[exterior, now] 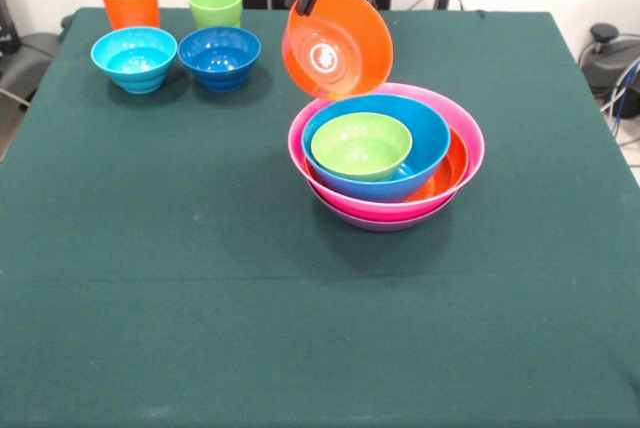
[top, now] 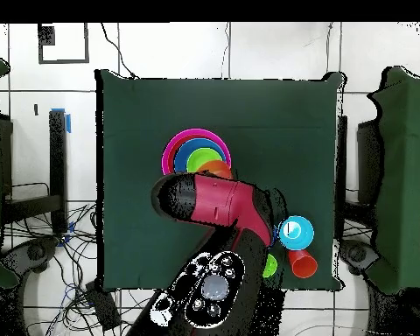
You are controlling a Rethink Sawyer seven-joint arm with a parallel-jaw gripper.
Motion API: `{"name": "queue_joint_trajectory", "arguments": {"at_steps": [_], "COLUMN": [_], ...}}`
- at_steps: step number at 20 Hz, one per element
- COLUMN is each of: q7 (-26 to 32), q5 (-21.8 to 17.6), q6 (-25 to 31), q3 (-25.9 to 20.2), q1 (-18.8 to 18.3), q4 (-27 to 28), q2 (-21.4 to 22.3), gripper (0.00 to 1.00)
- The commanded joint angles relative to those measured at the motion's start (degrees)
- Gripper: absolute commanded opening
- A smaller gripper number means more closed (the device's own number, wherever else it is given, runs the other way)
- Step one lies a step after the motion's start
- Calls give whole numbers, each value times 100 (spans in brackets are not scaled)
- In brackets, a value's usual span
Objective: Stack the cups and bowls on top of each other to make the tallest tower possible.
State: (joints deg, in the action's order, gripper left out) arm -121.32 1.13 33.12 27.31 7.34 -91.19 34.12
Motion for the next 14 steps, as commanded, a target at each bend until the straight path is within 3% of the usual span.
{"name": "queue_joint_trajectory", "arguments": {"at_steps": [1,6,14], "q7": [-1146,-1309,-1478], "q5": [173,273,585], "q6": [571,600,200], "q3": [-85,-17,4], "q1": [98,240,384], "q4": [379,475,499], "q2": [-339,-469,-810], "gripper": [0,0,0]}}
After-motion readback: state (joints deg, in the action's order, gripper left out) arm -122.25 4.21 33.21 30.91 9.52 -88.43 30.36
